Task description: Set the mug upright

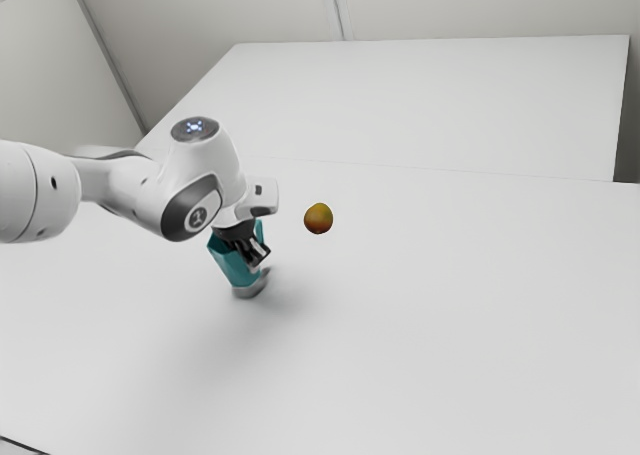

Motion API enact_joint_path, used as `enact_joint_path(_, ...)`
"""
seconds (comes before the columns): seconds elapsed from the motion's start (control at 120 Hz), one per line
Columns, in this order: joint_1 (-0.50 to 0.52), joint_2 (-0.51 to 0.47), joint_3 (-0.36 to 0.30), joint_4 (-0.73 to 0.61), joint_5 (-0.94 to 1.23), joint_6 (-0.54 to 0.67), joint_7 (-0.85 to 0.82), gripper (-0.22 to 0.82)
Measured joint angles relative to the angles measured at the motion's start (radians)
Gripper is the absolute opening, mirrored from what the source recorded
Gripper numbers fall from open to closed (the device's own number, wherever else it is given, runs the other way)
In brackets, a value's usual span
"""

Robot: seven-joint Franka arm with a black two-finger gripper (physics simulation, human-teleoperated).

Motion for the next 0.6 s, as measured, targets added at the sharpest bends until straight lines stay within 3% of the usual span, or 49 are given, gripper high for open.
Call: enact_joint_path(0.6,0.001,0.042,0.003,-0.037,-0.003,0.152,-0.039,-0.17)
